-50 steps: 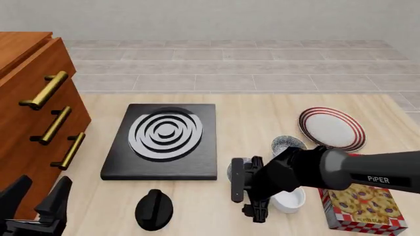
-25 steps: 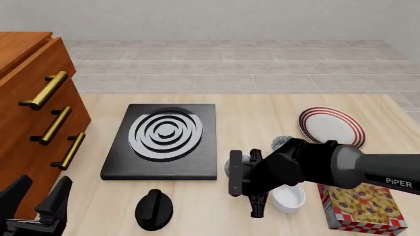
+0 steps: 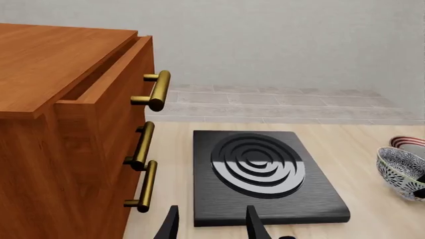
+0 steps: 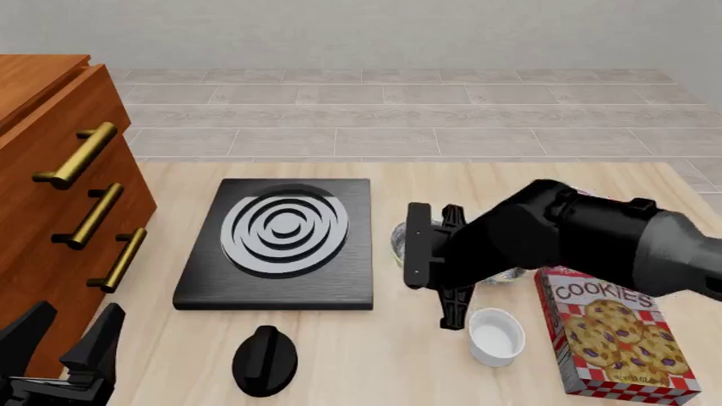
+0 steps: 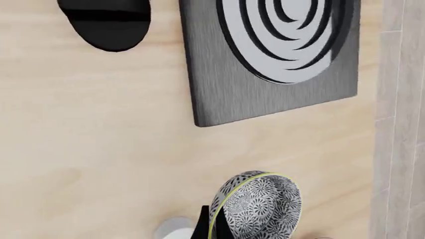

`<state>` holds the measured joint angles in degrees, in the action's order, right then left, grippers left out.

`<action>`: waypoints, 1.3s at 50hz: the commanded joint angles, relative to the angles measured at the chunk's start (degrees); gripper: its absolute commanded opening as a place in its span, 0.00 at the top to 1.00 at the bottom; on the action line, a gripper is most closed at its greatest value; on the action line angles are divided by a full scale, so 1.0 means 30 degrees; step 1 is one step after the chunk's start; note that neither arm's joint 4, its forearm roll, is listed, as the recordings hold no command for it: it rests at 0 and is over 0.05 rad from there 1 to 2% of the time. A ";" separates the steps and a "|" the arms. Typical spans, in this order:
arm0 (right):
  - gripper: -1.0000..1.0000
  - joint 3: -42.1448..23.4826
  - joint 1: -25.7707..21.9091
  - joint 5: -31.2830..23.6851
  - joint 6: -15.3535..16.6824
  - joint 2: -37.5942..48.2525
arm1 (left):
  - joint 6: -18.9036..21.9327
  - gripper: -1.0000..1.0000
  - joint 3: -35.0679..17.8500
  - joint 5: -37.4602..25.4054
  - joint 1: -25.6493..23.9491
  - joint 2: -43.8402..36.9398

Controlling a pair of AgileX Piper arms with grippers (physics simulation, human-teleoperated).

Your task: Pick the akita bowl from table center and place it on the plate.

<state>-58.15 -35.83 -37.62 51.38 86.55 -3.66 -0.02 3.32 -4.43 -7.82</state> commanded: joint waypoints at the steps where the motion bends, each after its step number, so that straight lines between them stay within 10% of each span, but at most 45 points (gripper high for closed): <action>1: 1.00 -0.2646 0.1061 -0.1672 0.0091 -0.0695 | 0.0004 0.00 0.0004 -0.0148 -0.0053 0.0187; 25: 1.00 -0.7377 0.5391 -0.2624 -0.0851 0.1558 | -0.0082 0.00 0.0004 0.0285 0.0015 -0.0280; 53: 1.00 -0.5832 1.0761 0.0575 -0.0592 0.3973 | 0.0040 0.00 0.0004 0.0151 -0.0055 -0.0106; 65: 1.00 -0.7840 1.1530 -0.1239 -0.1483 0.4818 | 0.0160 0.00 -0.0010 0.0325 -0.0123 -0.0301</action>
<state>-78.36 -3.81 -39.15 48.78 99.08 -3.74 -0.03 4.09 -4.62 -8.53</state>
